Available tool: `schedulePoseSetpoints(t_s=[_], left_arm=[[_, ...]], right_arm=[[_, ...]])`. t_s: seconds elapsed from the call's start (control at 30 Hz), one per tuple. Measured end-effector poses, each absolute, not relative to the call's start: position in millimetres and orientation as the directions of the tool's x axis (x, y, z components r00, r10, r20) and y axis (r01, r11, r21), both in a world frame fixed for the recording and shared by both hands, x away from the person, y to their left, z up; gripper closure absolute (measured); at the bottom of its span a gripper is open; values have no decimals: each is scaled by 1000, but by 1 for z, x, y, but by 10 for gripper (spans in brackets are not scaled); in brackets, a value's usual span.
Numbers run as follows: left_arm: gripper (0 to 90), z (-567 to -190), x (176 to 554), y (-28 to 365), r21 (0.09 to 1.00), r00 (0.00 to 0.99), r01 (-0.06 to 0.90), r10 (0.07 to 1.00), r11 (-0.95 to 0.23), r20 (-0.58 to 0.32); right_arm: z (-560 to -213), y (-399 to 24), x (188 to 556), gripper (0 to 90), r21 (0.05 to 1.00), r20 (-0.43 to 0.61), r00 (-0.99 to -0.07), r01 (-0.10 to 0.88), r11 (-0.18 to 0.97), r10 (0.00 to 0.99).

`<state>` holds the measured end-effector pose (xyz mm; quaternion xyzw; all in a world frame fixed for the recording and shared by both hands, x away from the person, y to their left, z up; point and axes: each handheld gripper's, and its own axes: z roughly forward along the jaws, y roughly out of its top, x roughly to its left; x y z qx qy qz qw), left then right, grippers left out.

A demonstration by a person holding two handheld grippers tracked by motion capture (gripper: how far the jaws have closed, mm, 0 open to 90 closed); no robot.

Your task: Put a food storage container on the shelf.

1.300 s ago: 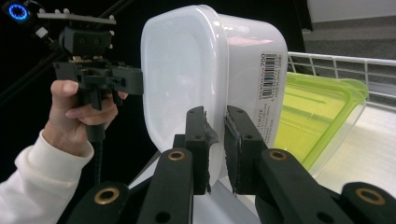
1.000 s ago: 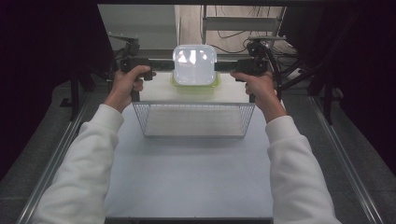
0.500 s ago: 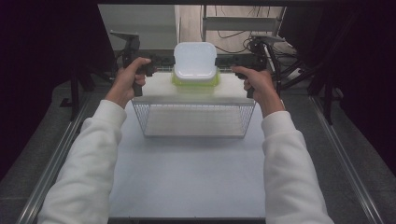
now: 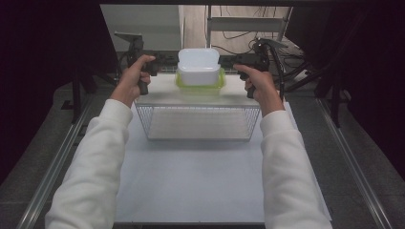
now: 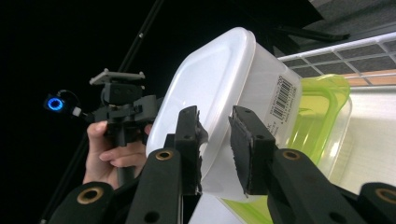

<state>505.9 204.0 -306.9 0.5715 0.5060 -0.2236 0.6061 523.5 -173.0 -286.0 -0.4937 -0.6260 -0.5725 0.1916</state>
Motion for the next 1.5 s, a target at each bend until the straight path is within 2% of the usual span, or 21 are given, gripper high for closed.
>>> schedulePoseSetpoints(t_s=[0.2, 0.33, 0.53, 0.7, 1.07, 1.5], left_arm=[[749, -306, 506, 203, 484, 397, 839, 328, 248, -857], [637, -302, 502, 201, 538, 441, 808, 359, 241, -823], [490, -288, 488, 199, 647, 519, 736, 449, 197, -727], [417, -277, 468, 195, 713, 569, 686, 504, 146, -650], [355, -273, 415, 192, 802, 645, 592, 551, 76, -529], [352, -316, 336, 189, 862, 729, 498, 585, -96, -356]], right_arm=[[-287, -172, 524, 690, 518, 812, -424, 841, -159, 401], [-282, -169, 520, 571, 578, 773, -476, 801, -157, 419], [-266, -175, 506, 507, 689, 669, -561, 714, -124, 487], [-256, -181, 492, 479, 747, 587, -618, 663, -55, 523], [-254, -186, 449, 408, 819, 445, -726, 567, 90, 524], [-289, -208, 389, 366, 845, 305, -789, 482, 231, 534]])
